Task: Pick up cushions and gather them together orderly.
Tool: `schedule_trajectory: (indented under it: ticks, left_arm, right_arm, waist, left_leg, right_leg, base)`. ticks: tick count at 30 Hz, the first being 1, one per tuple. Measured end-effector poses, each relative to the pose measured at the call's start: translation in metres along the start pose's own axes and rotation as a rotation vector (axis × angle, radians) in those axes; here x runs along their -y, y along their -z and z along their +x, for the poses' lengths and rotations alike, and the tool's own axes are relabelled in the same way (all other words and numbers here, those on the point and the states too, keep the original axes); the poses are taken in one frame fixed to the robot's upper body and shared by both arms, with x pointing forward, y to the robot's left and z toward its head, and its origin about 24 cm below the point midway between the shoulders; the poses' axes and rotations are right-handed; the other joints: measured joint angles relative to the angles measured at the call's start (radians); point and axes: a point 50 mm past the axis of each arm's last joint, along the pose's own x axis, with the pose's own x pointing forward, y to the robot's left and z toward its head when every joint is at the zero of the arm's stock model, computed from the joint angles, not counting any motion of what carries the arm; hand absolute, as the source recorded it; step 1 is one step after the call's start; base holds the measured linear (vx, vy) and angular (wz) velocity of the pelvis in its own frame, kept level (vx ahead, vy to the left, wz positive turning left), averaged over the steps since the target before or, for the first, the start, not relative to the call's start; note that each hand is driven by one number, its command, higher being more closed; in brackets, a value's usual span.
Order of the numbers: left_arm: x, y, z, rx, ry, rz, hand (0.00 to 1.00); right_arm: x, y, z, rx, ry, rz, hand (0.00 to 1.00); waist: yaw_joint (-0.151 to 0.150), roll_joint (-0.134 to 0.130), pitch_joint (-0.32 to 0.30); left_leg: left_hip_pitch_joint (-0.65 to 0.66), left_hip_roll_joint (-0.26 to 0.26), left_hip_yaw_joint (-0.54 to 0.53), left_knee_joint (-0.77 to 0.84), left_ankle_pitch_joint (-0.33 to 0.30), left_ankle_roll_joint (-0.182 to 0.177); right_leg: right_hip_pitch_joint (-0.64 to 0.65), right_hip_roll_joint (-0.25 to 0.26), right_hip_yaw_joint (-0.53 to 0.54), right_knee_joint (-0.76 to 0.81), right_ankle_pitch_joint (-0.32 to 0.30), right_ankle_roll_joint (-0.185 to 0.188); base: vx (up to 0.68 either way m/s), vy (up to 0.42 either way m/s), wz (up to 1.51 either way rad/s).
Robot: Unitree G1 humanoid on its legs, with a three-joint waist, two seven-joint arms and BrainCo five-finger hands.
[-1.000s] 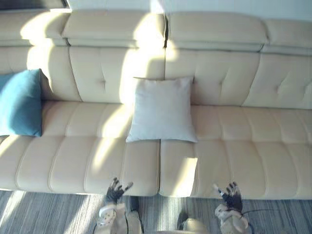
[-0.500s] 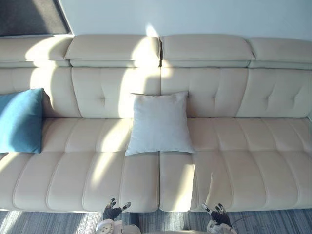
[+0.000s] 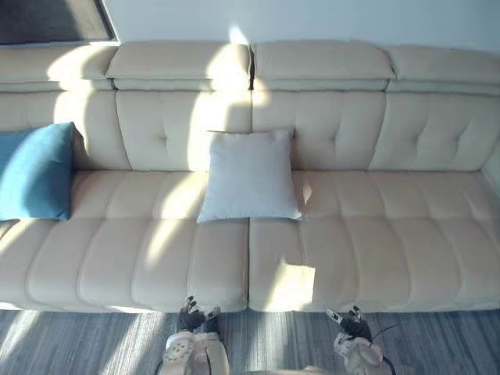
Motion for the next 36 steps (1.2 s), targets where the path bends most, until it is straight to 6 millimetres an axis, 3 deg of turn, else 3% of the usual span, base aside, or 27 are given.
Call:
schedule_trajectory:
  ticks: [1, 2, 3, 4, 5, 6, 7, 8, 10, 12, 13, 16, 20, 22, 25, 34, 35, 36]
  left_arm:
    - [0.004, 0.004, -0.001, -0.015, 0.010, -0.002, 0.00]
    - [0.005, 0.003, -0.001, -0.012, 0.014, 0.002, 0.00]
    - [0.003, -0.005, 0.002, 0.013, 0.006, -0.001, 0.00]
    - [-0.001, -0.005, 0.003, 0.011, -0.003, 0.006, 0.00]
    - [-0.003, -0.005, 0.003, 0.008, -0.004, 0.010, 0.00]
    - [-0.004, -0.002, 0.003, -0.004, -0.007, 0.013, 0.00]
    - [-0.004, -0.001, 0.003, -0.008, -0.007, 0.014, 0.00]
    - [-0.006, 0.003, 0.002, -0.029, -0.008, 0.019, 0.00]
    - [-0.007, 0.007, 0.002, -0.049, -0.010, 0.024, 0.00]
    - [-0.016, 0.013, 0.000, -0.074, -0.024, 0.042, 0.00]
    - [-0.023, 0.016, -0.001, -0.083, -0.036, 0.055, 0.00]
    - [-0.031, 0.018, -0.002, -0.091, -0.048, 0.088, 0.00]
    - [-0.036, 0.019, -0.002, -0.097, -0.057, 0.099, 0.00]
    - [-0.037, 0.030, -0.006, -0.139, -0.056, 0.113, 0.00]
    - [-0.039, 0.038, -0.010, -0.168, -0.059, 0.116, 0.00]
    - [-0.041, 0.042, -0.012, -0.185, -0.056, 0.118, 0.00]
    - [-0.043, 0.043, -0.011, -0.198, -0.058, 0.125, 0.00]
    - [-0.043, 0.043, -0.011, -0.198, -0.058, 0.125, 0.00]
  right_arm:
    - [0.004, 0.000, 0.000, 0.000, 0.008, -0.021, 0.00]
    - [0.005, 0.002, -0.001, -0.006, 0.012, -0.031, 0.00]
    - [0.006, 0.008, -0.001, -0.032, 0.021, -0.035, 0.00]
    - [0.006, 0.010, -0.001, -0.043, 0.022, -0.039, 0.00]
    - [0.006, 0.011, -0.002, -0.047, 0.023, -0.041, 0.00]
    - [0.008, 0.016, -0.002, -0.067, 0.021, -0.064, 0.00]
    - [0.009, 0.018, -0.002, -0.077, 0.017, -0.077, 0.00]
    - [0.010, 0.026, -0.004, -0.116, 0.010, -0.094, 0.00]
    - [0.013, 0.030, -0.005, -0.139, 0.011, -0.112, 0.00]
    - [0.008, 0.043, -0.009, -0.199, -0.013, -0.125, 0.00]
    - [0.012, 0.050, -0.012, -0.230, -0.012, -0.127, 0.00]
    - [0.018, 0.054, -0.014, -0.248, 0.001, -0.135, 0.00]
    - [0.019, 0.055, -0.014, -0.252, 0.006, -0.131, 0.00]
    - [0.022, 0.055, -0.014, -0.252, 0.023, -0.112, 0.00]
    - [0.024, 0.053, -0.013, -0.247, 0.031, -0.109, 0.00]
    - [0.023, 0.054, -0.013, -0.254, 0.029, -0.108, 0.00]
    - [0.018, 0.043, -0.007, -0.230, 0.028, -0.081, 0.00]
    - [0.018, 0.043, -0.007, -0.230, 0.028, -0.081, 0.00]
  waist:
    - [-0.010, 0.014, 0.007]
    - [-0.012, 0.010, 0.008]
    - [-0.005, -0.013, 0.019]
    - [-0.009, -0.033, 0.019]
    - [-0.012, -0.037, 0.020]
    - [-0.020, -0.038, 0.019]
    - [-0.023, -0.038, 0.019]
    - [-0.029, -0.034, 0.017]
    - [-0.031, -0.016, 0.009]
    - [-0.055, -0.042, 0.001]
    - [-0.061, -0.054, -0.007]
    - [-0.074, -0.055, -0.021]
    - [-0.079, -0.042, -0.026]
    - [-0.080, -0.037, -0.033]
    - [-0.081, -0.038, -0.040]
    - [-0.083, -0.052, -0.046]
    - [-0.107, -0.054, -0.022]
    - [-0.107, -0.054, -0.022]
  left_leg:
    - [0.002, 0.007, -0.004, -0.053, 0.072, -0.006]
    - [-0.001, 0.003, -0.003, -0.043, 0.071, -0.007]
    - [-0.010, -0.005, -0.009, 0.087, -0.060, -0.006]
    - [-0.014, -0.031, -0.015, 0.228, -0.174, 0.000]
    - [-0.014, -0.037, -0.020, 0.280, -0.213, 0.005]
    - [-0.002, -0.040, -0.029, 0.395, -0.311, 0.020]
    - [0.005, -0.040, -0.033, 0.418, -0.338, 0.019]
    - [0.056, -0.039, -0.034, 0.453, -0.429, 0.000]
    - [0.089, -0.045, -0.033, 0.394, -0.470, -0.013]
    - [0.123, -0.110, -0.020, 0.262, -0.443, 0.010]
    - [0.163, -0.155, -0.002, 0.176, -0.399, 0.026]
    - [0.202, -0.207, -0.008, 0.067, -0.334, 0.049]
    - [0.242, -0.233, -0.047, -0.051, -0.251, 0.047]
    - [0.303, -0.234, -0.063, -0.151, -0.194, 0.040]
    - [0.331, -0.226, -0.085, -0.217, -0.158, 0.033]
    - [0.331, -0.231, -0.089, -0.218, -0.167, 0.026]
    - [0.370, -0.238, -0.109, -0.218, -0.197, 0.020]
    - [0.370, -0.238, -0.109, -0.218, -0.197, 0.020]
  right_leg:
    - [-0.002, 0.016, -0.028, -0.028, 0.015, -0.031]
    - [0.001, 0.010, -0.046, -0.035, 0.016, -0.050]
    - [0.002, -0.020, -0.067, -0.041, 0.020, -0.086]
    - [-0.004, -0.046, -0.064, -0.048, 0.039, -0.083]
    - [-0.005, -0.054, -0.061, -0.057, 0.048, -0.082]
    - [-0.008, -0.061, -0.051, -0.093, 0.085, -0.073]
    - [-0.011, -0.061, -0.043, -0.106, 0.097, -0.070]
    - [-0.026, -0.062, -0.021, -0.156, 0.145, -0.052]
    - [-0.040, -0.058, 0.001, -0.187, 0.179, -0.031]
    - [-0.028, -0.068, 0.020, -0.296, 0.252, -0.007]
    - [0.000, -0.093, 0.018, -0.360, 0.299, 0.001]
    - [0.021, -0.120, 0.000, -0.400, 0.332, 0.004]
    - [0.032, -0.119, -0.035, -0.410, 0.334, 0.008]
    - [0.051, -0.105, -0.050, -0.410, 0.325, -0.007]
    - [0.060, -0.089, -0.066, -0.410, 0.322, -0.011]
    - [0.073, -0.087, -0.065, -0.437, 0.332, -0.009]
    - [0.139, -0.081, -0.066, -0.481, 0.324, -0.011]
    - [0.139, -0.081, -0.066, -0.481, 0.324, -0.011]
  base:
    - [-0.35, -0.122, 0.22]
    - [-0.38, -0.021, 0.17]
    - [-0.27, 0.032, -0.02]
    - [-0.27, 0.032, -0.12]
    - [-0.23, 0.066, -0.12]
    - [-0.15, 0.106, -0.11]
    - [-0.20, 0.208, -0.27]
    - [-0.10, 0.262, -0.34]
    - [-0.06, 0.230, -0.31]
    - [-0.05, 0.208, -0.11]
    - [-0.02, 0.134, -0.02]
    - [-0.06, 0.109, 0.20]
    - [-0.10, -0.014, 0.28]
    - [-0.08, -0.049, 0.14]
    - [-0.05, -0.053, 0.14]
    - [0.00, 0.001, 0.02]
    - [0.00, 0.000, 0.00]
    - [0.00, 0.000, 0.00]
